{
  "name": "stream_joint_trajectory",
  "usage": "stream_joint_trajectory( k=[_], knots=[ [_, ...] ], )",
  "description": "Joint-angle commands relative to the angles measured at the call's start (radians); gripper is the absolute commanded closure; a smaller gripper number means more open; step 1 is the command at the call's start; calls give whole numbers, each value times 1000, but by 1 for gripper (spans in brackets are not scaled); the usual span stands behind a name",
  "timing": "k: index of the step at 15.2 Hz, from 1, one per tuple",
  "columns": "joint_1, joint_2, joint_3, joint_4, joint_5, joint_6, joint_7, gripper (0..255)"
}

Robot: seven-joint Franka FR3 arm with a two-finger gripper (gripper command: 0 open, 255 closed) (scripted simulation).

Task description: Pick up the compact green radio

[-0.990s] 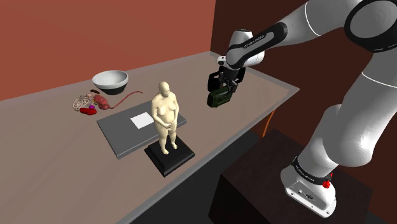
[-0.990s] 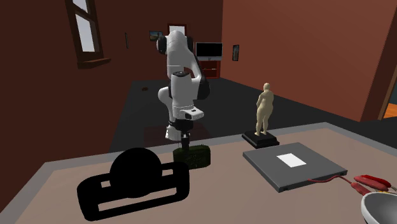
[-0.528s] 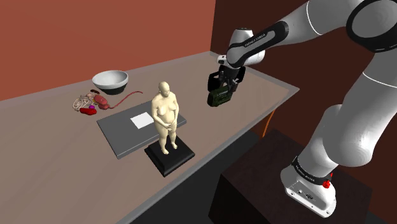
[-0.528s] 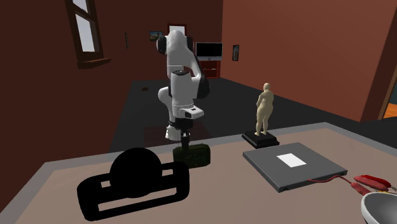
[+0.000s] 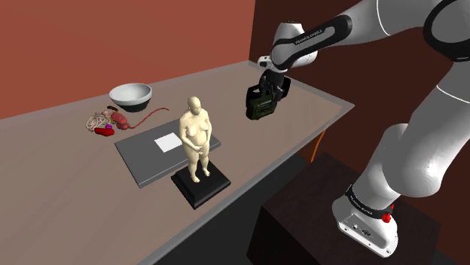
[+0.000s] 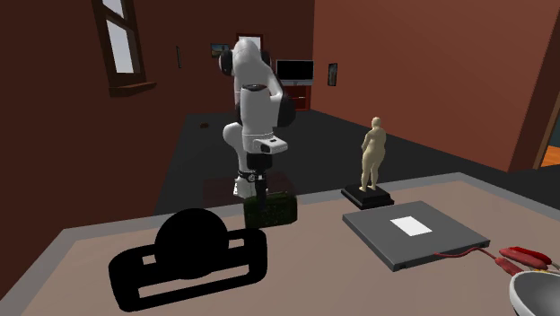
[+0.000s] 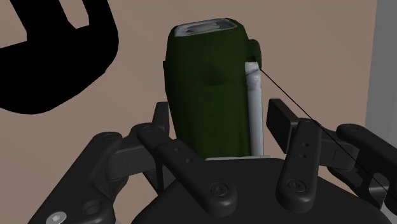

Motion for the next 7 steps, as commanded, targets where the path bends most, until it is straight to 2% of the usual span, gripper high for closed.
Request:
stream_joint_trajectory(
  k=[1,7],
  knots=[
    [0,-18,1,13,-10,-29,7,255],
    [0,-44,3,45,-23,-85,18,255]
  ],
)
